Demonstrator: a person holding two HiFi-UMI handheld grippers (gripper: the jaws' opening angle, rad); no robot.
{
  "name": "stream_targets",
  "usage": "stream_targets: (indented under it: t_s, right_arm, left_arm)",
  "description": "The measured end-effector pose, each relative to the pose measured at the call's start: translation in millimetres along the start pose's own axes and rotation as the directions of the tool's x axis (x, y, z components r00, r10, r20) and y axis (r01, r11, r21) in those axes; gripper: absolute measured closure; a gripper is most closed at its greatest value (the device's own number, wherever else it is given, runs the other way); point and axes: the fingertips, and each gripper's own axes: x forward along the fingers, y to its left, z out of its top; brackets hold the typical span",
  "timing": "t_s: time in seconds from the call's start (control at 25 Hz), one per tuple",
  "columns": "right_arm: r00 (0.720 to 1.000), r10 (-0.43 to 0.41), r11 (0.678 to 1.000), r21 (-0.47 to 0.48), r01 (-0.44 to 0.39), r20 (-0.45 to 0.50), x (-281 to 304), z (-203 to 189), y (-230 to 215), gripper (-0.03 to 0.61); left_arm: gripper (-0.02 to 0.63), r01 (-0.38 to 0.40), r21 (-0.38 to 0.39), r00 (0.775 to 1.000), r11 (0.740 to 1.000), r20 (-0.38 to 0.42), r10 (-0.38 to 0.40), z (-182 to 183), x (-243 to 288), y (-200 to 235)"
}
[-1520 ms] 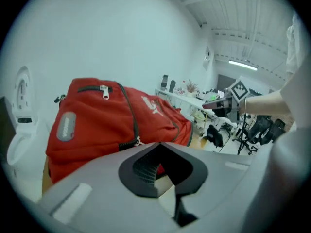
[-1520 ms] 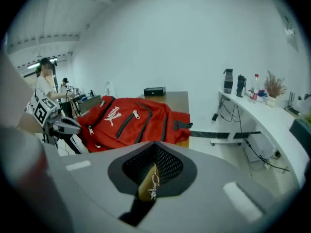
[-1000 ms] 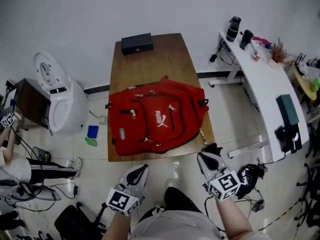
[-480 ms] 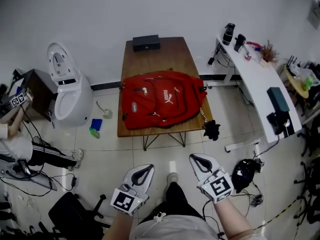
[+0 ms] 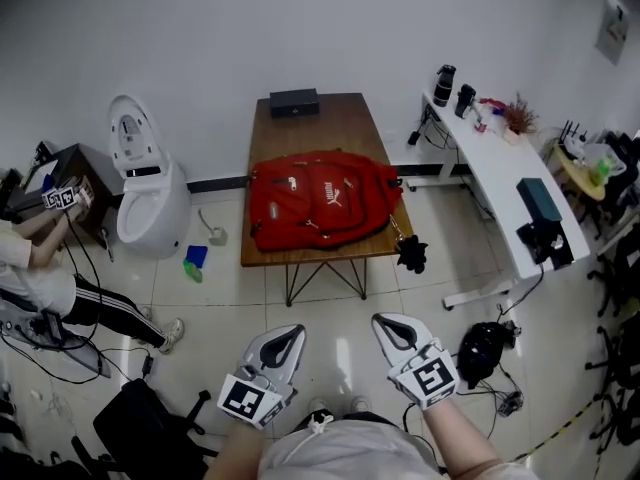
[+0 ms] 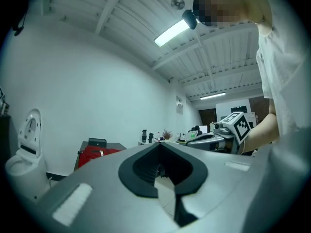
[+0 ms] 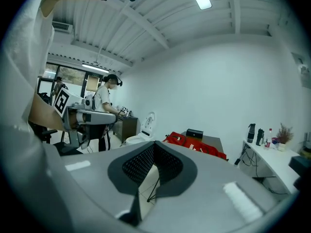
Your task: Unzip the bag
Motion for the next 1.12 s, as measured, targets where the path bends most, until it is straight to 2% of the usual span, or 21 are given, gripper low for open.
stream_targets:
  t_s: [0.16, 0.4, 1.12]
  right_arm:
    - [1.0, 0.011, 1.0, 0.003, -0.011, 0.025, -7, 9, 2, 0.571]
    - [0.998, 0.034, 0.999, 0.007, -0.034, 0.045, -13, 13, 7, 0.571]
    - [0.998, 0.034, 0.999, 0.016, -0.035, 0.052, -7, 16, -3, 0.572]
  left_arm:
    - [0.606, 0.002, 0.027, 1.0, 1.0, 0.012, -0.003, 13, 2, -9]
    - [0.606, 0.022, 0.055, 1.0, 0.998, -0.007, -0.021, 11, 7, -27]
    - [0.606, 0.016, 0.055, 1.0, 0.998, -0.013, -0.015, 11, 18, -17]
